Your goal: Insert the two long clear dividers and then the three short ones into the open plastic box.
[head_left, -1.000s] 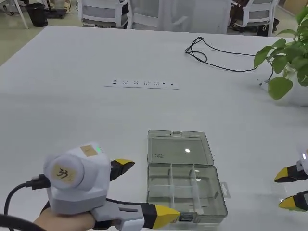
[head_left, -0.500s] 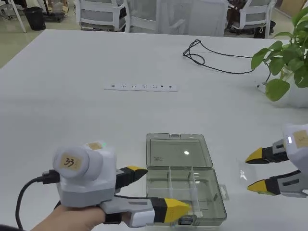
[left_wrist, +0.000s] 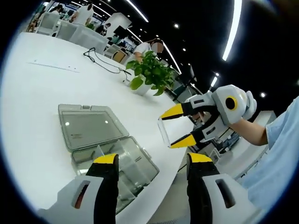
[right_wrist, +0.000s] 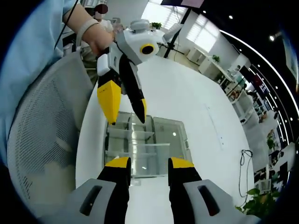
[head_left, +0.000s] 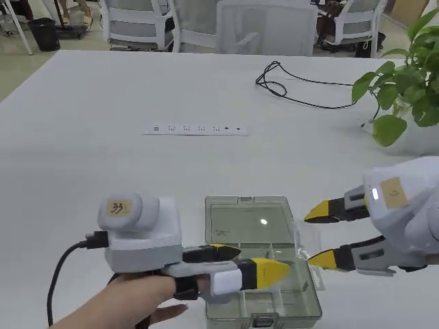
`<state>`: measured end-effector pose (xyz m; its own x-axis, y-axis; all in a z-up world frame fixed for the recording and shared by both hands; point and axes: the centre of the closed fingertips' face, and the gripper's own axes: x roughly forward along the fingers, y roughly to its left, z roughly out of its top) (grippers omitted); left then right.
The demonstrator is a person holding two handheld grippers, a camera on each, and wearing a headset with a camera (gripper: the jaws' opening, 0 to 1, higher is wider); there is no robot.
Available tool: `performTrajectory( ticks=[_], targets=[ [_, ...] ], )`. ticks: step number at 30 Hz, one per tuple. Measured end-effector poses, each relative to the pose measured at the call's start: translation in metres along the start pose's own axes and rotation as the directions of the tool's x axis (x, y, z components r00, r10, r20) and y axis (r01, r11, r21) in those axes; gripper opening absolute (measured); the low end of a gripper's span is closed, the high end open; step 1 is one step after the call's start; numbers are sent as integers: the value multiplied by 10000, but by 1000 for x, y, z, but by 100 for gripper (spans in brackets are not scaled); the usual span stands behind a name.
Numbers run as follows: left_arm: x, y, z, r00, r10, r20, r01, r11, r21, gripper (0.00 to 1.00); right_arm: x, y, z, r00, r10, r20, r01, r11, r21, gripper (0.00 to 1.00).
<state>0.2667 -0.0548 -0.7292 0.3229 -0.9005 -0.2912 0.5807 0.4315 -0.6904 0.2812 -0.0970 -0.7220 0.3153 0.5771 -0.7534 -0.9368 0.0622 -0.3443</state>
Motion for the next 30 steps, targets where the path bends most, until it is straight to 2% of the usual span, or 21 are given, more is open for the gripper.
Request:
performTrajectory(
  ticks=[1, 3, 6, 10, 12, 17, 24, 30],
  targets=[
    [2, -3, 0, 9997, -236, -5, 235, 9991, -363, 54, 2, 2, 3, 10000, 55, 40, -55, 10000, -6, 32],
    [4, -2, 3, 9997, -186, 175, 202, 9952, -955, 51, 6, 4, 7, 9999, 63, 88, -62, 9999, -120, 32],
    [6, 1, 5, 9996, -99, 248, 131, 9909, -1343, 40, 11, 7, 10, 9999, 76, 72, -74, 9995, -318, 32],
    [10, 3, 3, 9999, 6, 162, 22, 9852, -1716, 32, 17, 12, 15, 9998, 184, 37, -181, 9981, -583, 32],
    [11, 5, 0, 9999, 118, 24, -111, 9827, -1849, 26, 19, 13, 16, 9998, 214, -20, -215, 9972, -719, 32],
    [12, 4, 0, 9999, 7, 145, 25, 9767, -2147, 12, 23, 17, 21, 9997, 251, -28, -252, 9956, -902, 32],
    [12, 2, -3, 9999, -101, 118, 124, 9752, -2208, 0, 28, 22, 25, 9993, 375, -57, -379, 9937, -1053, 32],
    [10, 3, -5, 10000, -83, 20, 86, 9735, -2284, 0, 28, 24, 27, 9992, 402, -56, -406, 9922, -1180, 32]
  ],
)
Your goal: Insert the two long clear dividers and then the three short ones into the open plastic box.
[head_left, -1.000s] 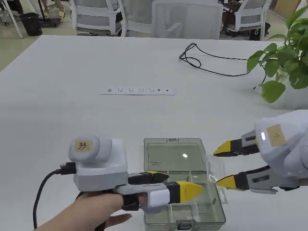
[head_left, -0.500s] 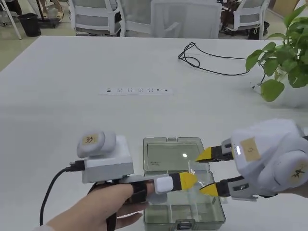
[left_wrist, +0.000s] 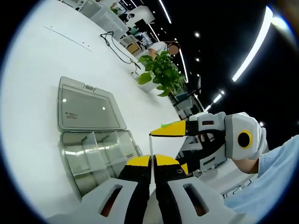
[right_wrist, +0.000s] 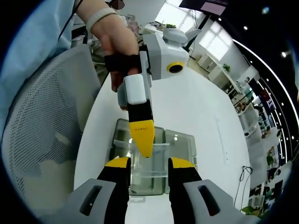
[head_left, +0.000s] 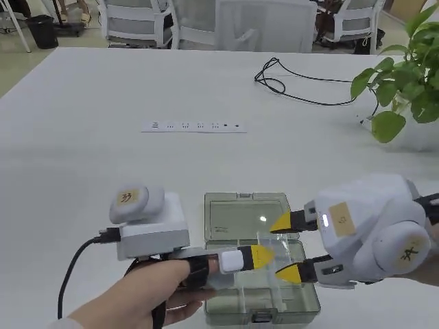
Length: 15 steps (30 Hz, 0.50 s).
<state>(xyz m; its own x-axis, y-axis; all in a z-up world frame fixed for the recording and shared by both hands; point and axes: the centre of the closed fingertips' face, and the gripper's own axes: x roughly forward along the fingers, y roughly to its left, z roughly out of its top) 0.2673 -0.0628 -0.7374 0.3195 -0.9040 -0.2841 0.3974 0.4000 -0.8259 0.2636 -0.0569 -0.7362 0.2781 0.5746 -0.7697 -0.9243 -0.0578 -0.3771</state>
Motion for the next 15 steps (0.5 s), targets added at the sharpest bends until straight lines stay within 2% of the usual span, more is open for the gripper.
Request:
performTrajectory(
  ticks=[4, 9, 10, 12, 13, 15],
  targets=[
    [0, 1, 0, 10000, 62, 19, -61, 9999, -143, 0, 1, 0, 0, 9999, -68, -122, 65, 9998, -203, 32],
    [-1, 2, -1, 10000, 51, 52, -50, 9996, -274, 0, -1, 0, 1, 10000, 54, 43, -54, 9999, -106, 34],
    [-1, 1, -2, 10000, 26, -18, -26, 10000, 21, 0, -2, 3, 8, 9980, 312, 545, -342, 9979, 543, 34],
    [-1, -2, -1, 9999, -139, 0, 139, 9997, 187, 0, -9, -4, 17, 9926, 231, 1196, -413, 9875, 1522, 41],
    [-2, -3, -1, 9998, -172, -30, 173, 9993, 334, 0, -12, -8, 19, 9900, 232, 1390, -471, 9841, 1713, 42],
    [-3, -5, -1, 9993, -318, -217, 338, 9945, 996, 0, -20, -16, 22, 9860, 287, 1645, -651, 9733, 2201, 40]
  ],
)
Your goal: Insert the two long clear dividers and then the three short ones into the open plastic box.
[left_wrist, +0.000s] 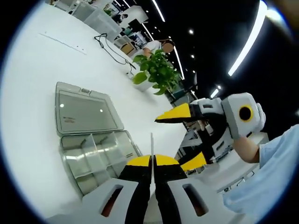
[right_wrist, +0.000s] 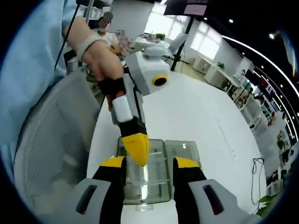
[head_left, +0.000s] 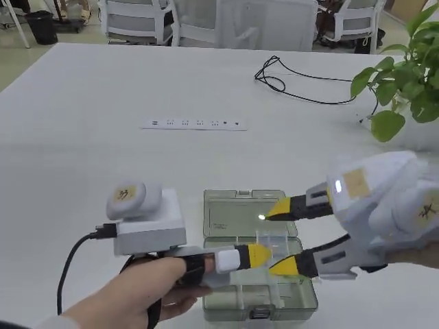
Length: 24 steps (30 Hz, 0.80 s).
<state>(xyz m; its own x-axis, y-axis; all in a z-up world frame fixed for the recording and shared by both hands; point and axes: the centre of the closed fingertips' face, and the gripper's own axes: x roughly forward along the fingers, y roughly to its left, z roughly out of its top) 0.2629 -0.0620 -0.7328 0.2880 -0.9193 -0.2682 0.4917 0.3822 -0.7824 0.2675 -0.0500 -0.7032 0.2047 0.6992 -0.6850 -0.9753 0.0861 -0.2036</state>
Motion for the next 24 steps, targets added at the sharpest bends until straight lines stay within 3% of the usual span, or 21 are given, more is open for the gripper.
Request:
performTrajectory(
  ticks=[2, 5, 9, 11, 13, 14, 16, 17, 22, 23, 24],
  targets=[
    [-2, -4, 0, 9996, -197, -181, 211, 9967, 786, 0, -8, -3, 2, 9993, 379, 46, -381, 9988, 323, 37],
    [-5, -10, -2, 9979, -396, -517, 494, 9775, 2052, 0, -16, -7, 3, 9979, 645, 33, -646, 9951, 742, 31],
    [-11, -18, -2, 9948, -641, -791, 869, 9399, 3301, 0, -21, 1, 2, 9934, 1143, -18, -1136, 9893, 920, 28],
    [-14, -18, -1, 9948, -591, -832, 872, 9154, 3930, 0, -22, 8, -1, 9878, 1542, -198, -1514, 9831, 1030, 26],
    [-16, -17, -3, 9934, -540, -1011, 937, 8909, 4444, 0, -23, 10, -2, 9870, 1591, -242, -1560, 9828, 990, 25],
    [-17, -18, -3, 9926, -541, -1087, 1011, 8644, 4926, 0, -23, 12, -2, 9846, 1731, -265, -1697, 9805, 994, 25],
    [-17, -20, -5, 9903, -582, -1261, 1172, 8373, 5340, 0, -24, 14, -3, 9803, 1960, -260, -1920, 9750, 1119, 24],
    [-17, -22, -6, 9895, -605, -1311, 1248, 8153, 5654, 0, -23, 14, -3, 9785, 2041, -296, -1997, 9736, 1104, 24],
    [-16, -29, -9, 9861, -610, -1543, 1492, 7325, 6642, 0, -22, 20, -3, 9674, 2472, -553, -2410, 9654, 997, 19],
    [-16, -31, -10, 9860, -670, -1530, 1538, 7204, 6763, 0, -22, 22, -2, 9650, 2557, -581, -2495, 9635, 976, 18],
    [-16, -32, -11, 9861, -684, -1517, 1544, 7162, 6806, 0, -22, 22, -3, 9630, 2620, -625, -2556, 9621, 949, 18]
  ],
)
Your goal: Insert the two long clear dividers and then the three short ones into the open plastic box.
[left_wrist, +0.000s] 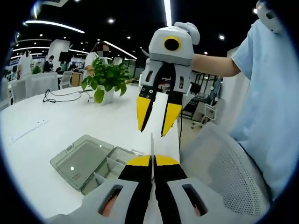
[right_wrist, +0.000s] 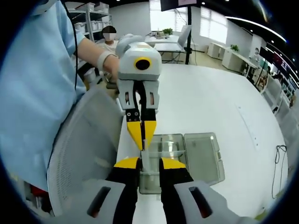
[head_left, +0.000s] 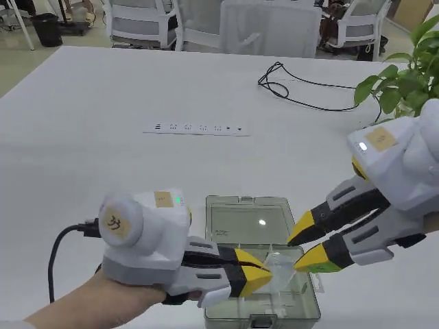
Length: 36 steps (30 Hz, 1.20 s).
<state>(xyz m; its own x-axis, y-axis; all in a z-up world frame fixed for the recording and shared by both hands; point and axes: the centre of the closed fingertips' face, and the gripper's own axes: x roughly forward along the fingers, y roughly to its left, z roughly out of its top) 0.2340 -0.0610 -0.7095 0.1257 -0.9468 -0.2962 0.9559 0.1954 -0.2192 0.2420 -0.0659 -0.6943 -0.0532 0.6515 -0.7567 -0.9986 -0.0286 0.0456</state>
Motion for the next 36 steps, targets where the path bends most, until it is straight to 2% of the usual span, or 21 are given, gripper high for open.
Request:
performTrajectory(
  ticks=[5, 10, 13, 20, 36],
  targets=[
    [1, -3, -2, 9999, -107, -96, 109, 9996, 255, 0, 2, 2, -2, 9991, 350, -241, -354, 9993, -143, 15],
    [1, -4, 2, 9999, -106, 93, 104, 9998, 173, 0, 6, 6, -2, 9974, 612, -393, -620, 9979, -199, 13],
    [0, -4, 3, 9998, -62, 183, 59, 9998, 197, 0, 7, 7, -3, 9963, 718, -483, -728, 9971, -207, 7],
    [-1, -4, 4, 9997, 8, 254, -14, 9998, 221, 0, 11, 10, -1, 9953, 795, -548, -822, 9955, -475, 3],
    [2, -4, 3, 9998, 94, 148, -97, 9998, 199, 0, 9, 11, -5, 9922, 881, -879, -902, 9957, -209, 2]
  ],
)
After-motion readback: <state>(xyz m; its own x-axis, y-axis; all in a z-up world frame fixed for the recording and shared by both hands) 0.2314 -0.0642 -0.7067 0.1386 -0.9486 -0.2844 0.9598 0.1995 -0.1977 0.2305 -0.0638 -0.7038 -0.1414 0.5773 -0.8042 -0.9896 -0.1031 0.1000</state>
